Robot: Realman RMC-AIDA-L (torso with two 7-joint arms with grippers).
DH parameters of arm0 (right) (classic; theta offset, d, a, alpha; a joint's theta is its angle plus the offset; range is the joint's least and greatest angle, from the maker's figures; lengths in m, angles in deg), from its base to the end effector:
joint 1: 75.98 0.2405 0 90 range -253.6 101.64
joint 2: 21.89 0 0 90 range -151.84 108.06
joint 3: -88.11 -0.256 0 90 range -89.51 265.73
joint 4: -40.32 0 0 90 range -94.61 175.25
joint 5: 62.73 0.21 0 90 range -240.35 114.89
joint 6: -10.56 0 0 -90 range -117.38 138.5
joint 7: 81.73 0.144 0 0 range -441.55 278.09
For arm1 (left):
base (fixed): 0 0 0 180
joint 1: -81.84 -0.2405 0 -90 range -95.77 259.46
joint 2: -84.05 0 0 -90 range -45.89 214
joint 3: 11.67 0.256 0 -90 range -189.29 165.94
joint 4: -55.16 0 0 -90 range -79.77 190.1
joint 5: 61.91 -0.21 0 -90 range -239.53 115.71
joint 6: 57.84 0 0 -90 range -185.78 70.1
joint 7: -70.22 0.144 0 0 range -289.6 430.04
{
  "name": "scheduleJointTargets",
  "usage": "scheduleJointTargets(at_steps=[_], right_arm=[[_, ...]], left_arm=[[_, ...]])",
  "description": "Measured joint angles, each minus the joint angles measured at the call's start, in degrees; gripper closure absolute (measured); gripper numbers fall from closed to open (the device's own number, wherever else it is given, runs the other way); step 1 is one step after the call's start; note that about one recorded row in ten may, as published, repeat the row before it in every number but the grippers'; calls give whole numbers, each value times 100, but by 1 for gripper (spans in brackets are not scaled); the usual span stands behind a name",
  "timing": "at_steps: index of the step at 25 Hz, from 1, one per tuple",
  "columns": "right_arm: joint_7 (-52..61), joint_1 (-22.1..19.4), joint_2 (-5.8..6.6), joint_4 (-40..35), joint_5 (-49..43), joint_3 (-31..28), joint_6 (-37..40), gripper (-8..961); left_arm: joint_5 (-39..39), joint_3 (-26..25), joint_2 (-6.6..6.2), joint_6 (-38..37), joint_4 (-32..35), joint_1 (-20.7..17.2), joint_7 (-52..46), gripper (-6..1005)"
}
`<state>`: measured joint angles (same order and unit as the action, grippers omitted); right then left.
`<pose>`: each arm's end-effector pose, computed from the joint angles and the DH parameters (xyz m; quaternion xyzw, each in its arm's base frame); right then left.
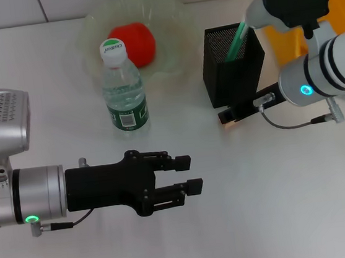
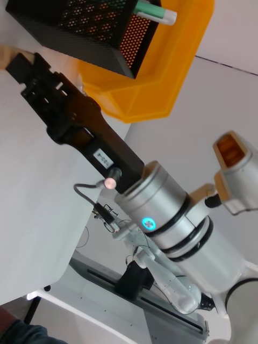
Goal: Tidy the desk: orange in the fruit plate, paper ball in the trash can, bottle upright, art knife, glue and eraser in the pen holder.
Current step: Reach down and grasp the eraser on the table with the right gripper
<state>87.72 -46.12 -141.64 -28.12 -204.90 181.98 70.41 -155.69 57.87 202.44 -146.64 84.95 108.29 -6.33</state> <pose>0.1905 0.3639 -0.0628 -0.8511 0.4637 -0.0402 0.2428 -0.2451 0.2801 -0.0598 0.9412 0.2112 0.2635 0.0105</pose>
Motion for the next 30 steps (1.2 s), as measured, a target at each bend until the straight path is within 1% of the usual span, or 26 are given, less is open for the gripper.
scheduleJointTargets(at_steps=[7, 13, 18, 21, 23, 26, 30], right_arm=[[-1, -402, 25, -705, -9, -47, 256, 585], [-78, -747, 22, -1584, -12, -167, 800, 588], [-102, -866, 18, -2088, -12, -392, 1146, 694], [-205, -809, 36, -2075, -7, -436, 1265, 779], [-353, -741, 38, -2012, 23, -411, 1284, 755], [-597, -533, 39, -1871, 88, -380, 1315, 719], [-1295, -98, 40, -1382, 428, -320, 1442, 672]], left_arm=[[0, 2, 0, -8, -8, -8, 0, 447], [0, -16, -1, -37, -8, -8, 0, 447], [0, -23, 0, -43, -8, -8, 0, 446], [0, -20, 0, -43, -8, -8, 0, 446], [2, -17, -1, -43, -8, -8, 0, 446], [4, -5, -2, -49, -8, -8, 0, 446], [3, -17, -11, -118, -8, -8, 0, 445]])
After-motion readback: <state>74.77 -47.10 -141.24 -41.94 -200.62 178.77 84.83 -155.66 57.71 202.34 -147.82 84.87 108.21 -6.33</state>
